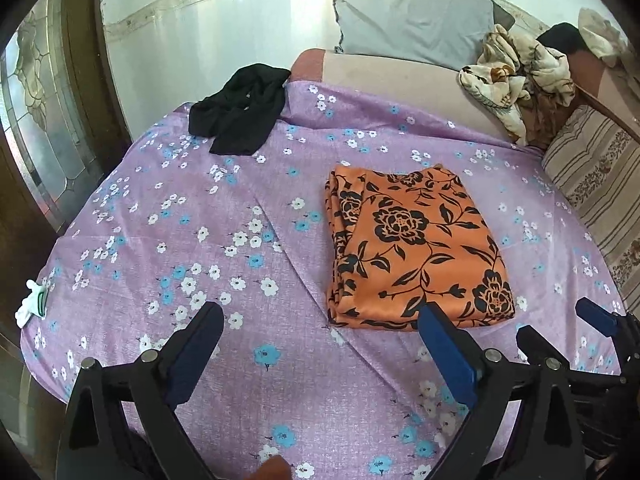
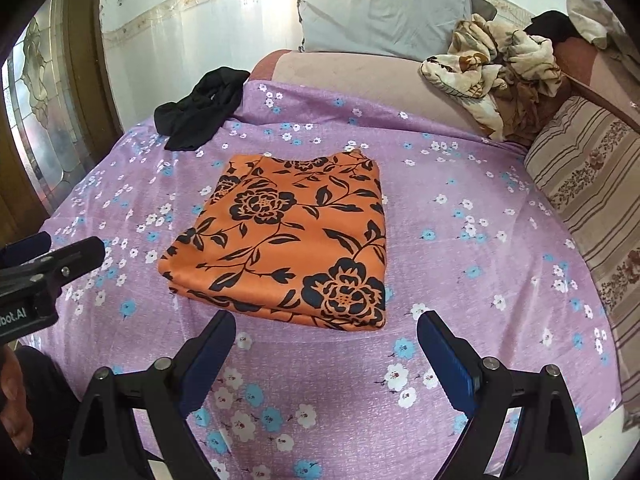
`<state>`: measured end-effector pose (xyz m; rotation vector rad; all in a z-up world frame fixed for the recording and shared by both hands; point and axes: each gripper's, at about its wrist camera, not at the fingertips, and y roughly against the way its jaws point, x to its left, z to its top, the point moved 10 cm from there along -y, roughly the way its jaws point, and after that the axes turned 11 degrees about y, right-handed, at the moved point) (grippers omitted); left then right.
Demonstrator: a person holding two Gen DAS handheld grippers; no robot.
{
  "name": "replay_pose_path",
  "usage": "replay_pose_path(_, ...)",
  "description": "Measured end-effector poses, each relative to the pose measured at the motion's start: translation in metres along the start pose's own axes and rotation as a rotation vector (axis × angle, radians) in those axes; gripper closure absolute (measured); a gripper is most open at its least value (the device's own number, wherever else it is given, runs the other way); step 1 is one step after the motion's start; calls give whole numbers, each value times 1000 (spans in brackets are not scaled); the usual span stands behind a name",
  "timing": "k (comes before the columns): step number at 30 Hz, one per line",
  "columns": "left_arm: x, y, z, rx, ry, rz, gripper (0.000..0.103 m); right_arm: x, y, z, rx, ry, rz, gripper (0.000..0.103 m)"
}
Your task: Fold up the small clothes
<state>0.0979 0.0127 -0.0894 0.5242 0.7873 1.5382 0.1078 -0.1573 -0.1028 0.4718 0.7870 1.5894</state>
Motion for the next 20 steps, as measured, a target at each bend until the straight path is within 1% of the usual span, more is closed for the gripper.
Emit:
replay_pose_path(6,-8,3,3,-9,-9,-25,5,0,-3,3,1,21,-6,9)
replay_pose_path(15,-18,2,10,-18,-17,-38,5,-4,-4,12,-15,20,-8,9)
replay_pose_path(18,-20,4,13,-44,-24,-31,5,-4,-7,14,-14,23,-8,9)
replay_pose_path(20,-22,3,14,-41,-28,-38,5,-5,-8,15,-15,18,-2,9)
